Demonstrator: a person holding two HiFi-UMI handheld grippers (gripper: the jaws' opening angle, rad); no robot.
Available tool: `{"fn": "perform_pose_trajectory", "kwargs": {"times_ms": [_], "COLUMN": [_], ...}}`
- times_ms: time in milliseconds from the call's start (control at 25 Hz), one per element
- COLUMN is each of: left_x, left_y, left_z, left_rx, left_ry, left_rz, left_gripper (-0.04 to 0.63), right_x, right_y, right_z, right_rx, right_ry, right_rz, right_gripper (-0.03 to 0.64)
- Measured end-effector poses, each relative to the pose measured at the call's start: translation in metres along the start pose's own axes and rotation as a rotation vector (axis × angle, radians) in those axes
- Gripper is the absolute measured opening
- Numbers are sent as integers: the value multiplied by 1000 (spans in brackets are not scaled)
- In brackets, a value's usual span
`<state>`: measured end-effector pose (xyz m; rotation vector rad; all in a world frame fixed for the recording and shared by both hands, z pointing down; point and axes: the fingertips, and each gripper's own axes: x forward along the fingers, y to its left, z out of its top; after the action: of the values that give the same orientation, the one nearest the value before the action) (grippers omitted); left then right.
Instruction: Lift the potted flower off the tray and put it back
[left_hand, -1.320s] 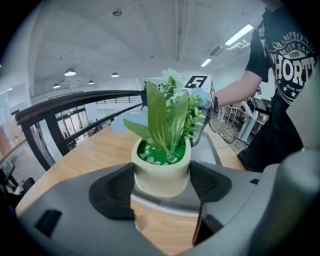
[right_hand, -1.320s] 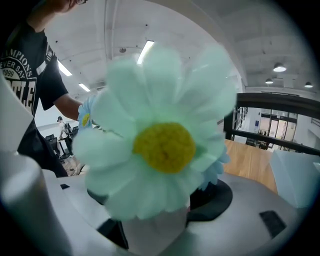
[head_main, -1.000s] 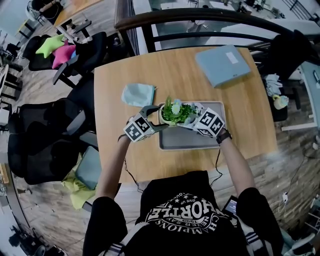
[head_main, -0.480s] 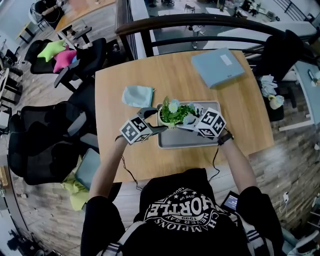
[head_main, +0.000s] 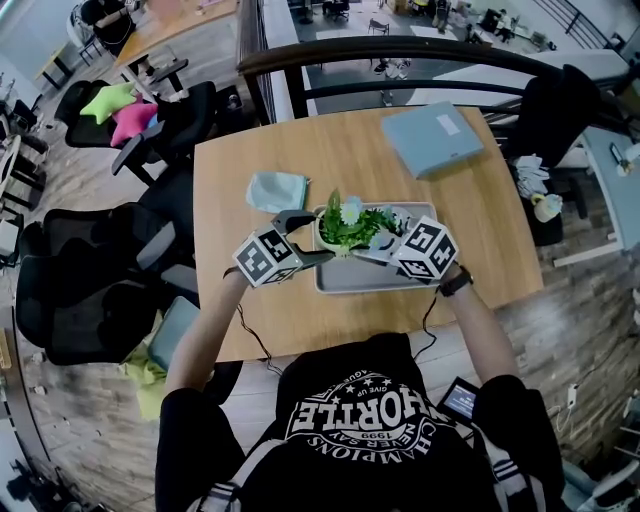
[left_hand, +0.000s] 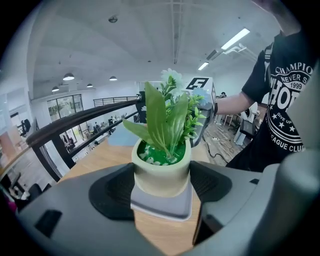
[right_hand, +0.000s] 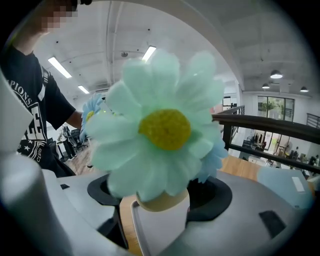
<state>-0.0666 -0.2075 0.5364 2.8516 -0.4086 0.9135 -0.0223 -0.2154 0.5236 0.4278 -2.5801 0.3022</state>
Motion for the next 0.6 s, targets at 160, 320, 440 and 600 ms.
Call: {"fn": "perform_pose_trajectory", "kwargs": {"times_ms": [160, 320, 440, 600], "left_x": [-13, -26, -35, -46], "left_y": [-9, -20, -26, -31], "left_z": [14, 26, 34, 47], "left_rx": [0, -5, 3, 26], "left_ry": [-16, -19, -32, -59], "left_rz": [-1, 8, 16, 23], "left_gripper": [362, 364, 364, 364], "right_x": [-13, -23, -31, -41], "right_y": [10, 23, 30, 38], "right_z": [14, 26, 36, 49], "right_rx": [-5, -17, -33, -56], "right_ry": [-10, -4, -8, -18], "right_rz": [-5, 2, -3, -24], "right_gripper": [374, 374, 374, 374]}}
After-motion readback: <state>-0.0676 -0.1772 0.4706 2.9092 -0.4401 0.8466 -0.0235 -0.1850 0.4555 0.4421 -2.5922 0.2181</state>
